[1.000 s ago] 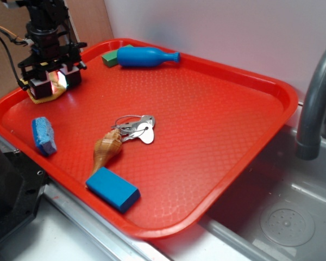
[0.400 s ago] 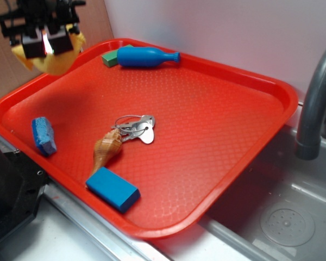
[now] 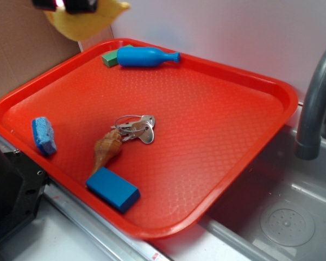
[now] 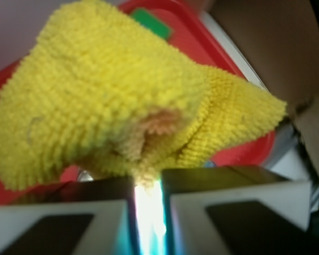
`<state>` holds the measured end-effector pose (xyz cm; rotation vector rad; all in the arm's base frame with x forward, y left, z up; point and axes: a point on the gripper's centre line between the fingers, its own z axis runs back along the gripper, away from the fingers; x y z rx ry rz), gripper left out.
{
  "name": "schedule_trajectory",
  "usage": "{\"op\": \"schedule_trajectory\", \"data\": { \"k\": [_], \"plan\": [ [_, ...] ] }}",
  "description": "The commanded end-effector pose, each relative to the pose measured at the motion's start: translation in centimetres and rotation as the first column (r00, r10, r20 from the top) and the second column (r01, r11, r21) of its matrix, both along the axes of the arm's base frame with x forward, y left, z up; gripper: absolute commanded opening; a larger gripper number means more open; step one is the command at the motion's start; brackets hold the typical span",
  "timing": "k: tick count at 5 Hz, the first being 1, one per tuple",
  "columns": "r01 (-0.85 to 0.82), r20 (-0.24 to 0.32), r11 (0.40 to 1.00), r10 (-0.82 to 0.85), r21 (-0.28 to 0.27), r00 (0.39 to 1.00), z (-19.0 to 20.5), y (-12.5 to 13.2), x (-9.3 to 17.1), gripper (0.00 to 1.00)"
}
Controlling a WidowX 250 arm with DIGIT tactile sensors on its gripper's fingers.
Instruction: Grab the yellow cloth.
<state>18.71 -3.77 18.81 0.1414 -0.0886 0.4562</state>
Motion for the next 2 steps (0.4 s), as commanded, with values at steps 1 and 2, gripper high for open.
{"op": "schedule_trajectory", "data": {
  "k": [1, 2],
  "plan": [
    [0.483, 0.07, 0.876, -0.48, -0.023, 0.874, 1.3, 1.14, 0.22, 0.0],
    [0.503, 0.064, 0.862, -0.499, -0.067, 0.864, 0.73, 1.2, 0.96, 0.0]
  ]
}}
